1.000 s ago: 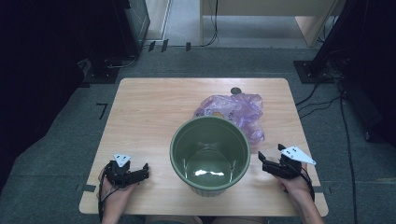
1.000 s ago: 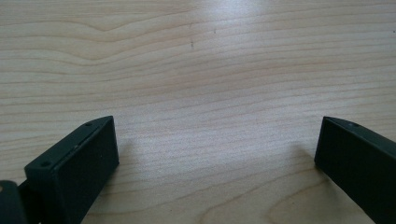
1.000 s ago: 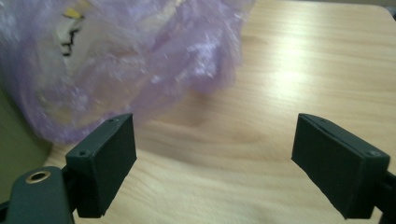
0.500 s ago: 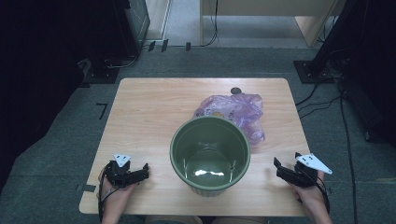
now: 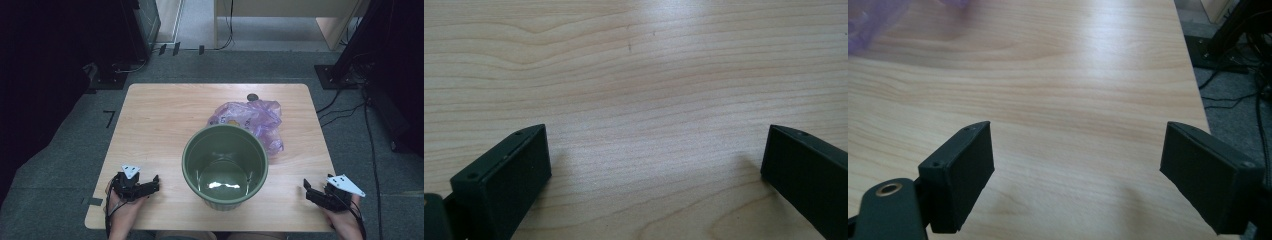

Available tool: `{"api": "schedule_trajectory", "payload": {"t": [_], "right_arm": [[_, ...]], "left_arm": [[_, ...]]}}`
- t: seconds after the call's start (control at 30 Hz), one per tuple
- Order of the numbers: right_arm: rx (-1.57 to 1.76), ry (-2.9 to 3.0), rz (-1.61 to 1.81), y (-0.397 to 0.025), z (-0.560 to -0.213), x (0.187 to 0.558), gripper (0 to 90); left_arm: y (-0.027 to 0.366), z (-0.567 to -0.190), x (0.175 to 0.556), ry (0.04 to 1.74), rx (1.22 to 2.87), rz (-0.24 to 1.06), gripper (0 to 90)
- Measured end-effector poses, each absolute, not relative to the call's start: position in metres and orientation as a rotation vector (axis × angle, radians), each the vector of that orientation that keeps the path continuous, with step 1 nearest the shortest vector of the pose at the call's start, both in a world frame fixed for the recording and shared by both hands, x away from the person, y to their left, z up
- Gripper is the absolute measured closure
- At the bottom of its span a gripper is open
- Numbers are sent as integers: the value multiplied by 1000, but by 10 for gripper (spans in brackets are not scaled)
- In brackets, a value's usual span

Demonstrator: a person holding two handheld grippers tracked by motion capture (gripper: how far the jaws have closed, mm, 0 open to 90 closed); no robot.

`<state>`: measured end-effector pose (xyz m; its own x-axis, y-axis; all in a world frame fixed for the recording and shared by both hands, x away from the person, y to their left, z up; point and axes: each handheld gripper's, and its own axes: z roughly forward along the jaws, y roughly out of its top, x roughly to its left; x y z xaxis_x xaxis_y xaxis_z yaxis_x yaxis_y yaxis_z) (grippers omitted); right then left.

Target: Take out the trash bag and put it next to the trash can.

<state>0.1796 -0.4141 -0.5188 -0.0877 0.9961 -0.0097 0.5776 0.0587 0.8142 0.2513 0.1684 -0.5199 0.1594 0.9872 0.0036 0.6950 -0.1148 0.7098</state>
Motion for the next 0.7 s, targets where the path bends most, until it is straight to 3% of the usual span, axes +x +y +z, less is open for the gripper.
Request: {"api": "schedule_trajectory", "payload": {"t": [0.7], "right_arm": [[1724, 1774, 801, -442, -525, 169, 136]], "left_arm": [[168, -520, 251, 1592, 1876, 666, 0]]}}
